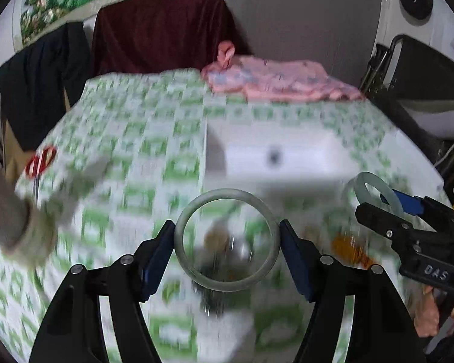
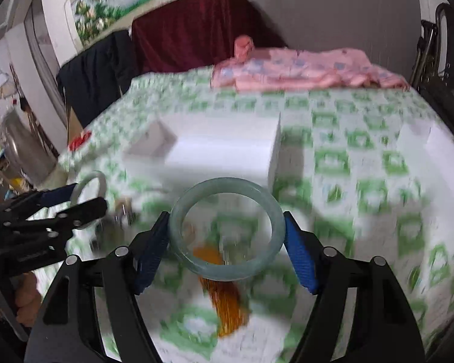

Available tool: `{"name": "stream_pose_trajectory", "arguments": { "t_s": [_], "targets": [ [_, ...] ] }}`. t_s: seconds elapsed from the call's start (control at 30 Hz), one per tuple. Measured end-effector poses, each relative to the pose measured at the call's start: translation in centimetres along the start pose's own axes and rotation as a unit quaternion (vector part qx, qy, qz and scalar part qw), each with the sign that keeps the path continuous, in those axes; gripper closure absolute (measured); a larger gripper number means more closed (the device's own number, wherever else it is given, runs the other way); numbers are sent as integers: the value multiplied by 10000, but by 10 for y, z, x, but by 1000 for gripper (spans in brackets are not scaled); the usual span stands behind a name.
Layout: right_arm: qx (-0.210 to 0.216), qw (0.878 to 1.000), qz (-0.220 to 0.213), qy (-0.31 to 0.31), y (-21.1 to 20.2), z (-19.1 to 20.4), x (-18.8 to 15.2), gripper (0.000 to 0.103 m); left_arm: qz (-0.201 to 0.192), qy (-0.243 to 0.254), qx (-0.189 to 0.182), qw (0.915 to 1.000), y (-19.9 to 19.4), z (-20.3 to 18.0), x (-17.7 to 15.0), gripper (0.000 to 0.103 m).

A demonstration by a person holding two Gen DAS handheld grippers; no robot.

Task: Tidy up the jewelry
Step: 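Grasp the white bangle with the left tool while the right grasps the jade bangle, then lower both bangles side by side into the vivo box with both tools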

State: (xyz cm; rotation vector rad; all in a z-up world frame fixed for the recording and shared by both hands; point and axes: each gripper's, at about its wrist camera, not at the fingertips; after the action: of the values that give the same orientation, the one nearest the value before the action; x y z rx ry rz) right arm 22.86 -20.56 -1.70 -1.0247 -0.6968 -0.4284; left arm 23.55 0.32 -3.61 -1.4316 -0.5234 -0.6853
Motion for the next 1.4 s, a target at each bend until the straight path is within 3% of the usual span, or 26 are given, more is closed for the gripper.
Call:
{"name": "stream_pose_trajectory", "arguments": {
  "t_s": [0.13, 0.37, 0.53, 0.93, 1.4],
  "targets": [
    [-16, 9997, -214, -121, 17, 3, 33, 34, -163, -15, -57, 9998, 13, -11, 31, 34],
    [-73, 9998, -152, -79, 55, -16, 51, 34, 33, -195, -60, 9998, 61, -8, 59, 34],
    [-122, 9995, -38, -289, 69, -16, 46, 34, 38, -22, 52, 10000, 77, -11, 56, 34],
    [-131, 9993, -69, -335, 71, -13, 42, 34, -122, 224, 466, 9986, 74, -17, 46, 34],
    [-82, 9993, -78, -350, 71, -12, 40, 33, -199, 279, 661, 9972, 73, -18, 44, 34]
  ]
}}
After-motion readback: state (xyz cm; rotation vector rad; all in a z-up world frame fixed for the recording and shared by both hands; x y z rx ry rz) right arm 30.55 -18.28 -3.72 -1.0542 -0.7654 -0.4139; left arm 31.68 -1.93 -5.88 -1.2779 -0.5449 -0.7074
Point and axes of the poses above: each gripper's, at about its wrist camera, not at the fingertips, and y roughly the way its jaws point, z to its left, x to its top, and after that the axes turned 10 degrees about x, right-handed
